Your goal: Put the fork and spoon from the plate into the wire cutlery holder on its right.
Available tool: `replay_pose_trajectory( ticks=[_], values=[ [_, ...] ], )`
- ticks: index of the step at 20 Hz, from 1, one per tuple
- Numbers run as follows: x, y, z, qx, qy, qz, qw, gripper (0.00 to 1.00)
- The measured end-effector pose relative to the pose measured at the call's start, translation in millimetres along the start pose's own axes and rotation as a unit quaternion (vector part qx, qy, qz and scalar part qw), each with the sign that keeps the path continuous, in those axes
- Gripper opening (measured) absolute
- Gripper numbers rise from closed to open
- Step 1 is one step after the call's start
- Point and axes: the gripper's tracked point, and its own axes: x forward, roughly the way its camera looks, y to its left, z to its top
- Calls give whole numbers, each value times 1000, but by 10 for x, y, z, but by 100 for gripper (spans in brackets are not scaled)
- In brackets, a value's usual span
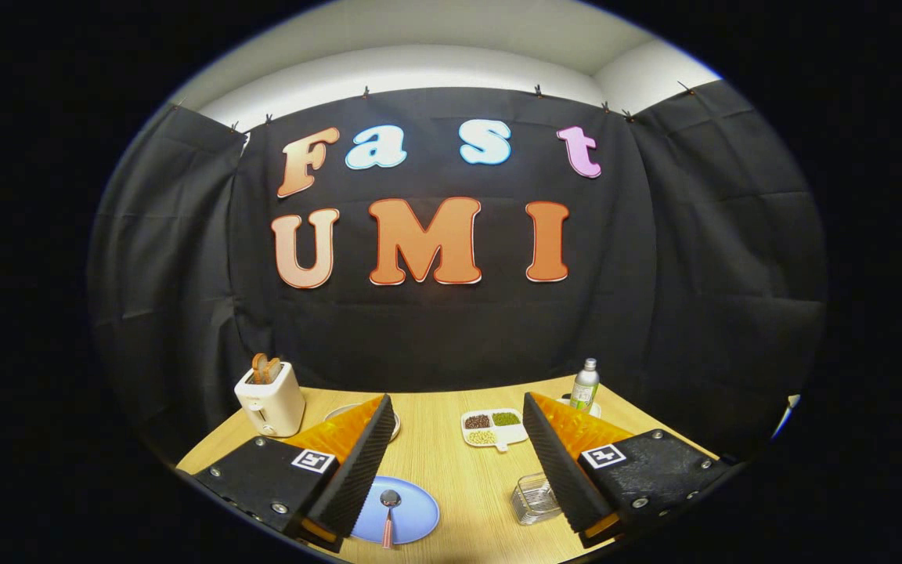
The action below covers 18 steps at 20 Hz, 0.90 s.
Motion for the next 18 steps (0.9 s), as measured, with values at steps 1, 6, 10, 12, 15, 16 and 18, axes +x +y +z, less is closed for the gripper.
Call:
replay_pose_trajectory(
  ticks=[1,6,10,12,15,16,18],
  values=[
    [10,23,-14,5,1,1,1000,98],
    [45,187,-79,23,8,10,1000,98],
    [77,489,-415,6,27,37,999,98],
    [114,643,-756,7,57,50,997,99],
    [174,785,-1229,3,99,59,993,99],
    [193,819,-1407,-2,114,58,992,99],
    [196,886,-1761,-10,145,61,988,99]
  ],
)
